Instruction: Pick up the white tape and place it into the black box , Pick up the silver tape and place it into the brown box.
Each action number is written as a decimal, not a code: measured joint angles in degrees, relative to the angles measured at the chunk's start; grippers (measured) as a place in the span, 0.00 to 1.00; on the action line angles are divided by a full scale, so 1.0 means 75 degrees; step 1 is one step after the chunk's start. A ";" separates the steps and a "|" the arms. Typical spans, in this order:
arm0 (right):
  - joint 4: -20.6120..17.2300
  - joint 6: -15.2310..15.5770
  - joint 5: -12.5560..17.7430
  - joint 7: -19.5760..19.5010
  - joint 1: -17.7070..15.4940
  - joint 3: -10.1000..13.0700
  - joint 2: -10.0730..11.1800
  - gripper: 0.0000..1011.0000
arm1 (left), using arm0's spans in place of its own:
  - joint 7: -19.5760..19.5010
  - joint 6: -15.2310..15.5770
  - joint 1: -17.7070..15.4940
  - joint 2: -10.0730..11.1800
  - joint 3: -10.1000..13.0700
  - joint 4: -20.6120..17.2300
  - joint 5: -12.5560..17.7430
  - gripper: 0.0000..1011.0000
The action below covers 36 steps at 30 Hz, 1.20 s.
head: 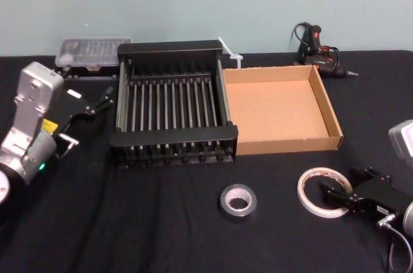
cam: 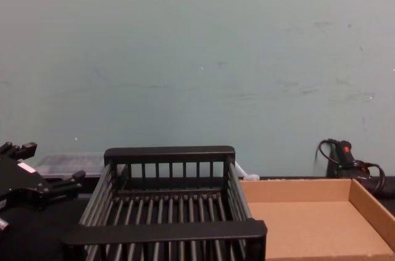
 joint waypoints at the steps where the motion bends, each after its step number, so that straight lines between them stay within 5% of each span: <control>1: 0.0000 0.0000 0.0001 -0.0001 0.0000 -0.0001 0.0001 0.81 | 0.0000 0.0000 0.0001 0.0000 0.0000 0.0000 0.0000 0.99; 24: 0.0000 -0.0010 0.0010 -0.0005 0.0000 -0.0005 0.0005 0.11 | 0.0000 0.0000 0.0000 0.0000 0.0000 0.0000 0.0000 0.99; 36: 0.0000 -0.0010 0.0010 -0.0005 0.0000 -0.0005 0.0005 0.09 | 0.0000 0.0000 0.0000 0.0000 0.0000 0.0000 0.0000 0.99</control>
